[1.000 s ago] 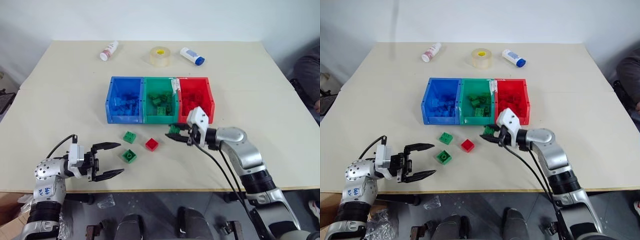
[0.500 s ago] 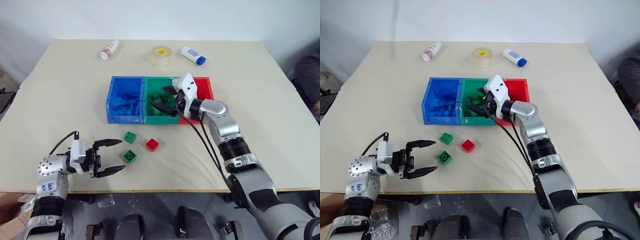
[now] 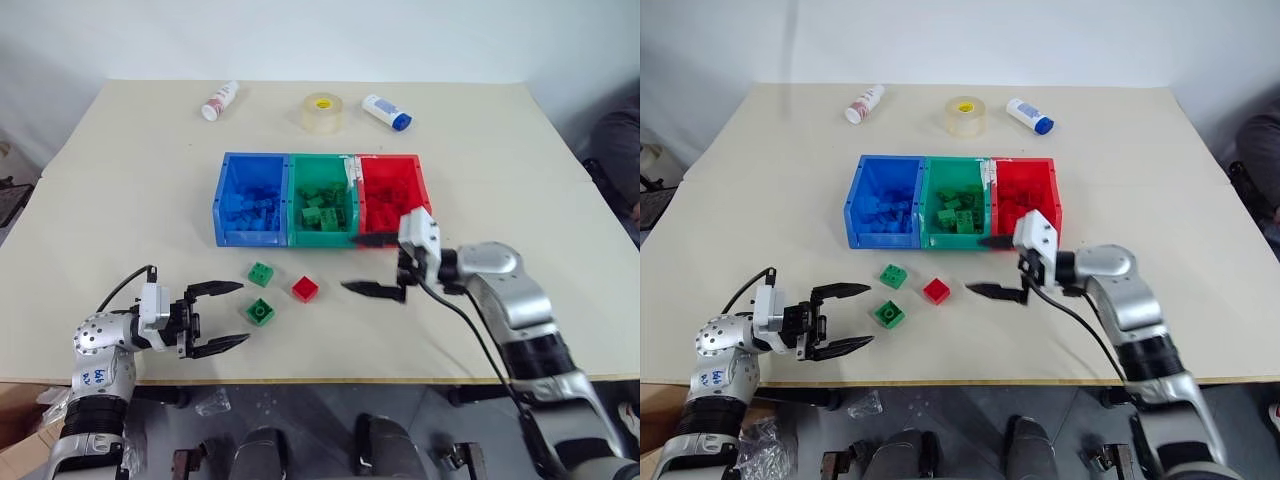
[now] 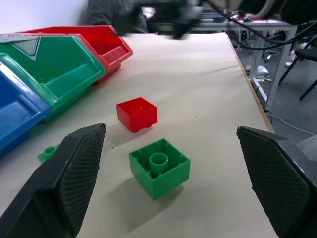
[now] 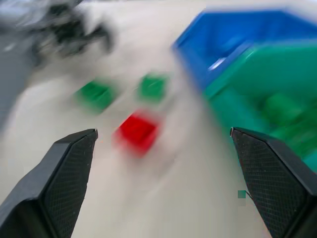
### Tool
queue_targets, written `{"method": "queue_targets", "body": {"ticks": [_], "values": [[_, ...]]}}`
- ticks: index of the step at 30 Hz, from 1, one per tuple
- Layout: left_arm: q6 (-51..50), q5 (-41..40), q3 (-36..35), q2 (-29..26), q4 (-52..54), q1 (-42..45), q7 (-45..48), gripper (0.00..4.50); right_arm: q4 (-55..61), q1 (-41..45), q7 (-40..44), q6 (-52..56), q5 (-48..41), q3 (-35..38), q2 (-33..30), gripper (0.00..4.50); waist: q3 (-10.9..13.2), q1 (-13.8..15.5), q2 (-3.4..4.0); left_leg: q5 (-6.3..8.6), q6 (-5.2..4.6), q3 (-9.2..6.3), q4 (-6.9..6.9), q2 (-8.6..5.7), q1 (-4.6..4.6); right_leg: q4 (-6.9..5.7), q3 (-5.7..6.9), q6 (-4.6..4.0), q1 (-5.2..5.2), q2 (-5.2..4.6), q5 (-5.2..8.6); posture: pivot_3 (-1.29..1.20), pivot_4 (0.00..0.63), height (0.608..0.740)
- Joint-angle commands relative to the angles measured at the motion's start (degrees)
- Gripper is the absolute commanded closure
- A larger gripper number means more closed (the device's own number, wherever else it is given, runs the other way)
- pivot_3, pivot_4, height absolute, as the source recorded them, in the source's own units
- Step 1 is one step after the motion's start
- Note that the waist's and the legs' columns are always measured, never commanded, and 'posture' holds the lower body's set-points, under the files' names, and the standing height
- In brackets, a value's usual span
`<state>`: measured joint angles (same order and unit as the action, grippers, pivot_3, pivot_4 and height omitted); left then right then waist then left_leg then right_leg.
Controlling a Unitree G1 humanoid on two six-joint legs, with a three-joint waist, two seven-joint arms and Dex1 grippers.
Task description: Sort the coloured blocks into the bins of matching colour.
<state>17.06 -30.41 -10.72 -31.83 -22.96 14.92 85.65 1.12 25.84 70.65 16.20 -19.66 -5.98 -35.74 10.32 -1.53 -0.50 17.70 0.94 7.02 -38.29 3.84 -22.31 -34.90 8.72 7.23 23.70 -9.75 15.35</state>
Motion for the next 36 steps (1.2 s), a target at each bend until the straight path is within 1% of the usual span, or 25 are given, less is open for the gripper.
{"method": "queue_targets", "body": {"ticks": [1,3,5,9,13,17,21,23,26,28,32,36], "values": [[0.51,-0.59,-0.96,-0.76,0.72,-0.10,0.61,0.00,5.84,-5.32,0.72,1.85,-2.94,5.24,-5.03,0.01,0.00,0.02,0.00,0.00,0.00,0.00,-0.01,0.00,0.00,0.00,0.00,0.00,0.00,0.00,0.00,0.00,0.150,0.740],[0.56,-0.58,-1.11,-1.03,0.50,-0.16,0.88,0.00,7.99,-10.30,0.71,2.72,-4.14,8.88,-8.46,0.01,0.00,0.08,0.00,0.00,0.00,0.00,-0.01,0.00,0.00,0.00,0.00,0.00,0.00,0.00,0.00,0.00,0.150,0.740],[0.55,-0.61,-1.16,-1.20,0.34,-0.18,1.10,0.00,9.72,-13.23,0.15,3.48,-5.02,10.82,-10.22,0.01,0.00,-0.05,0.00,0.00,0.00,0.00,0.00,0.00,0.02,0.01,0.00,0.00,0.00,0.00,0.00,0.00,0.150,0.740],[0.31,-0.52,-1.04,-1.43,-0.39,0.72,1.27,0.00,10.84,-15.50,-1.13,4.59,-5.41,12.51,-11.79,0.01,0.00,-0.16,0.00,-0.01,0.01,0.03,0.00,0.01,0.07,-0.02,-0.02,0.00,-0.01,0.00,0.00,0.00,0.150,0.740],[0.14,-0.28,-0.67,-1.47,-1.27,1.88,1.54,0.00,10.54,-14.91,-1.62,4.52,-5.51,11.95,-11.31,0.01,0.00,0.05,0.00,0.00,0.00,0.01,-0.03,0.02,0.04,0.01,-0.02,0.00,-0.02,0.00,0.00,0.00,0.150,0.740],[-0.14,-0.12,-0.23,-1.29,-1.76,3.29,1.46,0.00,8.83,-10.13,-4.01,4.36,-3.21,5.56,-6.05,0.01,0.00,-0.12,-0.01,0.00,0.01,0.00,-0.05,0.01,0.05,-0.02,-0.01,0.00,-0.03,0.00,0.00,0.00,0.150,0.740],[-0.65,-0.74,-0.29,-1.47,-0.70,2.92,1.46,0.00,4.40,-4.22,-6.51,2.99,0.98,-1.54,0.56,0.01,0.00,-0.25,-0.01,-0.01,0.02,0.01,-0.02,0.02,0.05,-0.04,-0.01,-0.01,-0.01,0.01,0.00,0.00,0.150,0.740],[-0.90,-1.44,-0.96,-1.96,-0.09,2.05,1.95,0.00,0.22,0.19,-8.70,1.64,4.29,-5.49,5.27,0.01,0.00,-0.27,-0.01,-0.01,0.02,0.01,-0.03,0.02,0.02,-0.04,0.00,-0.01,0.01,0.01,0.00,0.00,0.150,0.740],[-0.89,-1.94,-2.24,-3.06,-0.09,0.93,2.37,0.00,-4.96,5.25,-11.02,-0.27,7.56,-9.31,11.32,0.01,0.00,-0.28,0.00,-0.02,0.03,0.01,-0.04,0.02,0.02,-0.09,0.00,-0.01,0.01,0.01,0.00,0.00,0.150,0.740],[-0.73,-2.28,-3.24,-3.87,0.05,0.07,1.93,0.00,-8.12,7.79,-11.89,-1.21,8.76,-10.66,14.51,0.01,0.00,-0.32,0.00,-0.02,0.04,0.01,-0.03,0.02,0.02,-0.10,-0.01,-0.01,0.04,0.02,0.00,0.00,0.150,0.740],[-0.77,-2.67,-4.82,-4.65,1.87,-2.68,0.73,0.00,-13.61,10.98,-12.87,-3.52,11.18,-12.33,18.04,0.01,0.00,-0.06,0.00,-0.01,0.01,-0.01,-0.03,0.01,-0.03,-0.05,0.00,0.00,0.03,0.01,0.00,0.00,0.150,0.740],[-1.23,-3.48,-6.22,-5.11,4.01,-5.41,0.46,0.00,-16.28,12.21,-12.10,-5.09,12.43,-13.48,19.71,0.01,0.00,-0.25,0.00,0.00,0.00,0.01,-0.03,0.02,-0.01,-0.07,0.00,-0.01,0.03,0.01,0.00,0.00,0.150,0.740]]}}
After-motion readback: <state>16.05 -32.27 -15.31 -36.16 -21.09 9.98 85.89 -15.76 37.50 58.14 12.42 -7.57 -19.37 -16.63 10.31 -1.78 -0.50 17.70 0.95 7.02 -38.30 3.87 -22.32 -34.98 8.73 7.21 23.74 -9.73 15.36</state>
